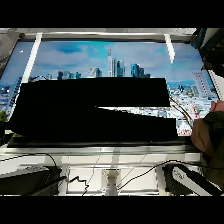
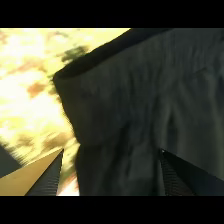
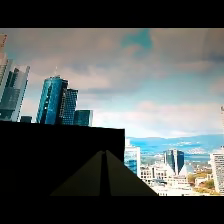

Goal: Fold the clothes and pants, and hang the long-sleeved shirts on hangers.

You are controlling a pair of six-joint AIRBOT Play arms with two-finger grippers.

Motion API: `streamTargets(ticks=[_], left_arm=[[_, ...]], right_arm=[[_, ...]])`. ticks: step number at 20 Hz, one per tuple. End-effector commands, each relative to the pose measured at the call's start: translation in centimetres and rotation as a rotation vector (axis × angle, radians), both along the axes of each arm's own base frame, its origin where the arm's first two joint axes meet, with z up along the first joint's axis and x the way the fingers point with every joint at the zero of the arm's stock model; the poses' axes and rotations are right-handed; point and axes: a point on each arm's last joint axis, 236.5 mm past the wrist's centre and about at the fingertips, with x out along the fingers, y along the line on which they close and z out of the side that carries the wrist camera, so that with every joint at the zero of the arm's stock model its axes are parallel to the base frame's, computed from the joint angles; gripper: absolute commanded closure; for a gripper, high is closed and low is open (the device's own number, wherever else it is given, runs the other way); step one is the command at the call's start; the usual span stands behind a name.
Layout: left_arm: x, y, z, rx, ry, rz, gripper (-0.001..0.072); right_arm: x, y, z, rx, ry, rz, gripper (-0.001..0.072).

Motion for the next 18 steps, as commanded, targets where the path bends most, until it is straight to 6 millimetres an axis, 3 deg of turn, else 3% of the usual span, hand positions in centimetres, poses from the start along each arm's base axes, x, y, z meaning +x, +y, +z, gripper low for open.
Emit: streamTargets(ticks=[1, 5, 6, 7, 8, 11, 15, 16, 17, 18], left_arm=[[0.5, 0.7, -1.5, 0.043, -0.015, -0.021, 0.0012], [3.5, 0.6, 0.3, 0.094, -0.140, -0.060, 0.0181], [4.2, 0.3, 0.6, 0.095, -0.159, -0.064, 0.0301], [4.7, 0.0, 0.7, 0.091, -0.165, -0.071, 0.0556], [5.0, -0.6, 0.7, 0.088, -0.165, -0.087, 0.0686], [5.8, -1.5, 0.8, 0.084, -0.168, -0.118, 0.0684], [5.9, -1.7, 0.8, 0.082, -0.168, -0.122, 0.0685], [5.9, -1.8, 0.8, 0.077, -0.171, -0.127, 0.0684], [5.9, -1.9, 0.8, 0.075, -0.172, -0.128, 0.0685], [5.9, -1.9, 0.8, 0.074, -0.173, -0.129, 0.0685]], right_arm=[[-1.5, 1.0, -0.8, 0.045, 0.067, 0.008, 0.0702], [-7.5, 3.4, -5.7, 0.101, 0.389, 0.079, 0.0702], [-9.6, 4.1, -7.3, 0.149, 0.499, 0.079, 0.0702], [-12.0, 4.9, -9.2, 0.187, 0.615, 0.087, 0.0703], [-13.8, 5.3, -10.7, 0.219, 0.681, 0.065, 0.0702], [-17.9, 5.0, -15.6, 0.269, 0.738, -0.118, 0.0703], [-26.3, 7.5, -23.8, 0.372, 0.905, -0.245, 0.0693], [-27.9, 8.1, -25.7, 0.403, 0.944, -0.284, 0.0574], [-29.3, 8.6, -27.5, 0.438, 0.986, -0.327, 0.0358], [-30.3, 9.0, -29.0, 0.466, 1.024, -0.366, 0.0200]])
